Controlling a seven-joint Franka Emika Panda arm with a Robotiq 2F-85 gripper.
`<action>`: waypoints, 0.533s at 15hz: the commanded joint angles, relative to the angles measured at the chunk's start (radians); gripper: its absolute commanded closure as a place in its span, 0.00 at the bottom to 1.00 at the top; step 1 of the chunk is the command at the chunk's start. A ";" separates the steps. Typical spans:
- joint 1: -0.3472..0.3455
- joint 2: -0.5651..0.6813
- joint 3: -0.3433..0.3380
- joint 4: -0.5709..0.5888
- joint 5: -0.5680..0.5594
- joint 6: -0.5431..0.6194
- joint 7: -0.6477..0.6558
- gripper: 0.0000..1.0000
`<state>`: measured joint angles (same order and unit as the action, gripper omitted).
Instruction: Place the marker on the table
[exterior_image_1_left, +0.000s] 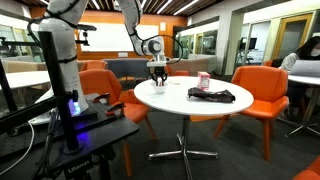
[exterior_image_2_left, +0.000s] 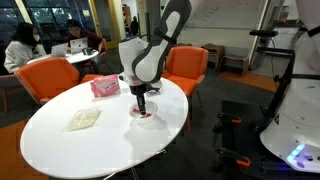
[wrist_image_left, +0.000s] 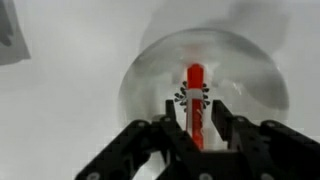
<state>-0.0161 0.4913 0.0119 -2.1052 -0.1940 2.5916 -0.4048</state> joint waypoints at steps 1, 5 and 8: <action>-0.041 0.029 0.043 0.040 0.030 -0.002 -0.021 0.58; -0.065 0.052 0.067 0.070 0.052 -0.007 -0.029 0.84; -0.077 0.055 0.081 0.077 0.055 -0.008 -0.034 0.96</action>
<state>-0.0699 0.5395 0.0667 -2.0448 -0.1652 2.5916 -0.4082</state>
